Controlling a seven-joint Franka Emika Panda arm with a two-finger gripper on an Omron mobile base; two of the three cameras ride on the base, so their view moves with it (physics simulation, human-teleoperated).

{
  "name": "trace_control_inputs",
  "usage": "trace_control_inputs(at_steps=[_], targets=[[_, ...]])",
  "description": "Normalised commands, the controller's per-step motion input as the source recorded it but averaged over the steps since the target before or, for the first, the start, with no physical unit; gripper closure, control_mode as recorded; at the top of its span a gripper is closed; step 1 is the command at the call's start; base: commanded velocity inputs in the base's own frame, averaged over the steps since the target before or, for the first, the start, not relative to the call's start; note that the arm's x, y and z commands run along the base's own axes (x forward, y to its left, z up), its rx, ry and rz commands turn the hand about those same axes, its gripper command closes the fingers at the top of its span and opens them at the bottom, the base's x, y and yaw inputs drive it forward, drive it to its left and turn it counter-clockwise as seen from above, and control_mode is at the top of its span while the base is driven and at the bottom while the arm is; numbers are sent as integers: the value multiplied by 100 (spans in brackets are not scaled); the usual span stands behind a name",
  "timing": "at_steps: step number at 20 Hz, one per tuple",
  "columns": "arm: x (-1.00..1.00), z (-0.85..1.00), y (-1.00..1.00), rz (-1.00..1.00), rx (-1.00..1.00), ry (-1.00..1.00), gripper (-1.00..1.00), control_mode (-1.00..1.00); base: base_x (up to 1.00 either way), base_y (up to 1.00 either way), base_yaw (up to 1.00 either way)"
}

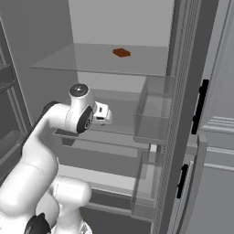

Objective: Grab a lemon wedge from the fridge and one ice cube from the ice bowl, and put them in the glass of lemonade.

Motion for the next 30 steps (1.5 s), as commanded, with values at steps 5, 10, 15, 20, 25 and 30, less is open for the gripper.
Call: trace_control_inputs(at_steps=[5,10,15,20,25,30], targets=[[59,-1,-23,0,1,0,-100,-100,0,0,0],[47,-19,-1,0,2,0,-100,-100,0,0,0],[38,-10,0,1,2,0,-100,-100,0,0,0],[12,-14,-4,1,12,0,-100,-100,0,0,0],[26,0,0,4,3,0,-100,-100,0,0,0],[60,-13,0,8,0,1,-100,-100,0,0,0]])
